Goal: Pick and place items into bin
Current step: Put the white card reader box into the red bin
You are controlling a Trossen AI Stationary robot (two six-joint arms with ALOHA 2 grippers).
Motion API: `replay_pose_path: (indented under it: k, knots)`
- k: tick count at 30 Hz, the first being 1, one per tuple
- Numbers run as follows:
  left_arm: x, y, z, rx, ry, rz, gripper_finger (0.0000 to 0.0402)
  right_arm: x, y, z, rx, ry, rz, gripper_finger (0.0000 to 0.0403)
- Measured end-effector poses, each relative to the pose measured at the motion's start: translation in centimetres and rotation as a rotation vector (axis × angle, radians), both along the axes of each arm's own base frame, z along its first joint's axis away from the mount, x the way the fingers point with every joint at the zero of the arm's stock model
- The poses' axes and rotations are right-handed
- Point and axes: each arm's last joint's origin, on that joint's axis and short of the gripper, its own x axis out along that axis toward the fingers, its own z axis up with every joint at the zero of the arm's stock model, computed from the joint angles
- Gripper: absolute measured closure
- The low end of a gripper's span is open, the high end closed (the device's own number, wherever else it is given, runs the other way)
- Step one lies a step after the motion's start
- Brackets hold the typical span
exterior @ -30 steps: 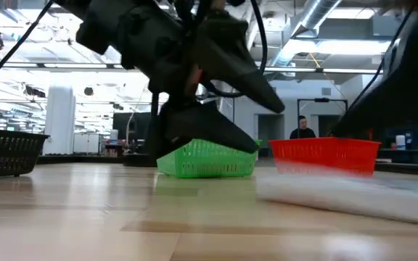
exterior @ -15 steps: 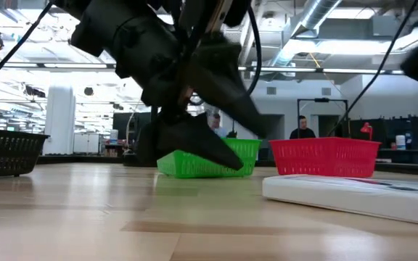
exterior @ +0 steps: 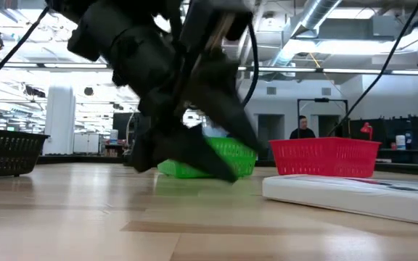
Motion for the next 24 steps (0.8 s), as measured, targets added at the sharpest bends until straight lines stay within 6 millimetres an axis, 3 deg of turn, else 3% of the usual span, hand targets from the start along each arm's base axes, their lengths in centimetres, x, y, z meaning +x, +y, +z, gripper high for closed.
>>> replay_pose_path:
  k: [5,13,19,24]
  knots:
    - [0.8,0.4,-1.4,-0.033,-0.023,0.005,0.0219,-0.2,0.3,-0.1,0.006,-0.019,0.01,0.0402]
    - [1.2,0.8,-1.0,-0.052,-0.068,-0.013,0.0219,0.8,1.3,0.1,0.102,-0.1,0.06,0.0402]
    - [1.3,0.9,-1.3,-0.061,-0.049,-0.017,0.0219,2.4,0.2,0.2,0.079,-0.13,0.056,0.0403]
    - [1.3,0.9,-1.3,-0.056,-0.047,-0.021,0.0219,3.9,-0.5,-0.8,0.059,-0.126,0.088,0.0403]
